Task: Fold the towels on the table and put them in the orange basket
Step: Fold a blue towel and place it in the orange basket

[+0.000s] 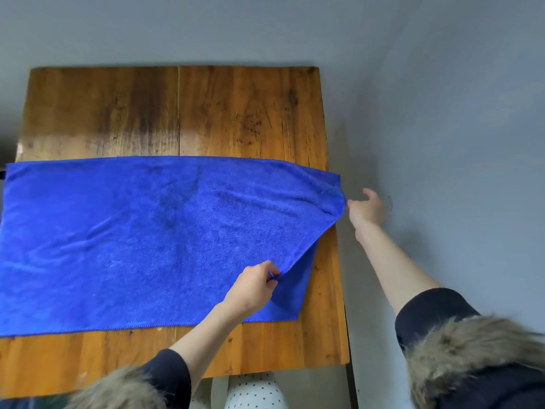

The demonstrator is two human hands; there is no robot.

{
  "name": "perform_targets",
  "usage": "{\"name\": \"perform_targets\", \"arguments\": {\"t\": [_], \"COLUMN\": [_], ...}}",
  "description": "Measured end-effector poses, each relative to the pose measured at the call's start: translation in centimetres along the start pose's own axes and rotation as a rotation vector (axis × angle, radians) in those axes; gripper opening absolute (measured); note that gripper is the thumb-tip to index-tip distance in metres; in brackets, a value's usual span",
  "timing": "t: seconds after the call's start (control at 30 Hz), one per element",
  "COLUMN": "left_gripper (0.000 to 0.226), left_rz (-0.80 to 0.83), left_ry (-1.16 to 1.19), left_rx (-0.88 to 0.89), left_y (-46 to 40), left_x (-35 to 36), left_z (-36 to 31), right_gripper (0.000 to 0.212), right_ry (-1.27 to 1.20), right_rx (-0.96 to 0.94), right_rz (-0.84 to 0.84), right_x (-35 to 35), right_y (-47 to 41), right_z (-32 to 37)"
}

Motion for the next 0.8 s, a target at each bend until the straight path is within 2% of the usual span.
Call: {"name": "perform_targets", "arguments": {"t": [0.1, 0.17, 0.27, 0.4, 0.5, 0.57, 0.63, 0.67, 0.73, 0.8], "left_gripper": [0.017, 0.018, 0.018, 0.017, 0.015, 0.014, 0.011, 0.009, 0.006, 0.007], "left_rz": [0.008, 0.012, 0.025, 0.033, 0.034, 0.037, 0.040, 0.040, 0.034, 0.022], "left_ry": [-0.010, -0.005, 0.006, 0.039, 0.045, 0.059, 0.091, 0.106, 0.129, 0.171], "left_rx": [-0.005, -0.007, -0.003, -0.017, -0.014, -0.025, -0.041, -0.046, -0.046, -0.047], "left_y": [0.1, 0.0, -0.2, -0.4, -0.6, -0.6, -0.5, -0.5, -0.2, 0.2], "left_x": [-0.2, -0.2, -0.1, 0.1, -0.1, -0.4, -0.7, -0.9, -1.3, -1.9], "left_z": [0.3, 0.4, 0.3, 0.3, 0.8, 1.1, 1.5, 1.7, 2.1, 2.5], "right_gripper": [0.027, 0.022, 0.029, 0.041, 0.039, 0.030, 0.011, 0.013, 0.036, 0.038], "right_ry": [0.162, 0.164, 0.120, -0.017, -0.078, -0.132, -0.117, -0.068, 0.062, 0.151], "right_rx": [-0.145, -0.224, -0.104, 0.113, 0.157, 0.163, 0.120, 0.068, -0.069, -0.190], "right_rz": [-0.045, 0.003, 0.130, 0.189, 0.220, 0.197, 0.154, 0.129, 0.088, 0.073], "right_x": [0.1, 0.7, 1.9, 2.9, 3.5, 3.7, 3.8, 3.9, 3.8, 3.6], "right_y": [0.0, -0.1, -0.7, -1.8, -2.3, -2.7, -2.8, -2.8, -2.0, -0.8], "right_z": [0.5, 1.3, 1.8, 1.6, 1.9, 2.1, 2.5, 2.8, 3.4, 4.1]}}
Point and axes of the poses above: each hand's wrist, its own y-axis away from the middle knuckle, its own x-axis out of the palm, z = x × y, the point moved 3 cm from there along -y, towards the middle knuckle, and after that the axes turned 8 degrees about -x, right-handed, at the moved point
